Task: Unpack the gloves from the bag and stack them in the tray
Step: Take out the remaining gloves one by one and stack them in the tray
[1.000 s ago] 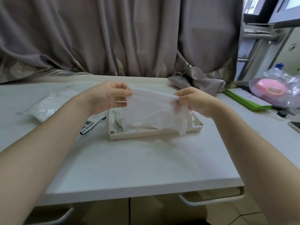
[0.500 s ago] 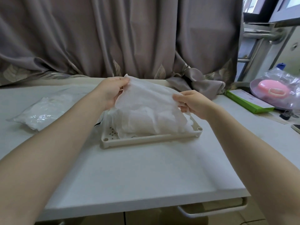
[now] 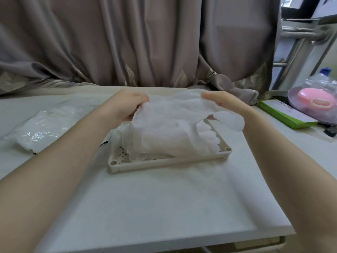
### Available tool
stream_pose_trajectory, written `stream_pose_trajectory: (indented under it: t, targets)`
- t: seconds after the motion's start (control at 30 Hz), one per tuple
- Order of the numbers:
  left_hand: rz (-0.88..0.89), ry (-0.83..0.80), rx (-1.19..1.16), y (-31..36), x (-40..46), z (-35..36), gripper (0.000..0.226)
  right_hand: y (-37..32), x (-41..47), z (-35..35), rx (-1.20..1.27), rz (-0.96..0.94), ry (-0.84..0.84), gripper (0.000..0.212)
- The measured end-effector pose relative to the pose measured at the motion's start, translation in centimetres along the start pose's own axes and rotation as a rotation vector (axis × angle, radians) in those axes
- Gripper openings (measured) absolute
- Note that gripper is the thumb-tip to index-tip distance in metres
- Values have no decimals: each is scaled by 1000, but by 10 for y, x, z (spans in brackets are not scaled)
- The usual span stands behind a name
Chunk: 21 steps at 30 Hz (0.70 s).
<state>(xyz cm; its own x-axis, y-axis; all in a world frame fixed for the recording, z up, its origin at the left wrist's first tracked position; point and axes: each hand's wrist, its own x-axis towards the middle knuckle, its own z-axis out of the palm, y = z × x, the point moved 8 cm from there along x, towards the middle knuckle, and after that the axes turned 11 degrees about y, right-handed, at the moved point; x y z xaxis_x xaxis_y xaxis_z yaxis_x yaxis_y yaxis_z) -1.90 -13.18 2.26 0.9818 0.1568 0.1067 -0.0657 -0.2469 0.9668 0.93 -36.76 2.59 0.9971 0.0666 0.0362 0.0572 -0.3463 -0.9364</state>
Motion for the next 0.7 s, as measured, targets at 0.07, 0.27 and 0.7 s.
stream_pose_trajectory:
  t: [0.07, 0.27, 0.7]
  targets:
    - [23, 72, 223, -17, 7, -7, 25, 14, 13, 4, -218, -70, 37, 35]
    - [218, 203, 694, -23, 13, -16, 33, 29, 38, 18, -474, -143, 125, 40]
    - [554, -263, 1131, -42, -12, 65, 54, 23, -8, 113, -1105, -562, -190, 56]
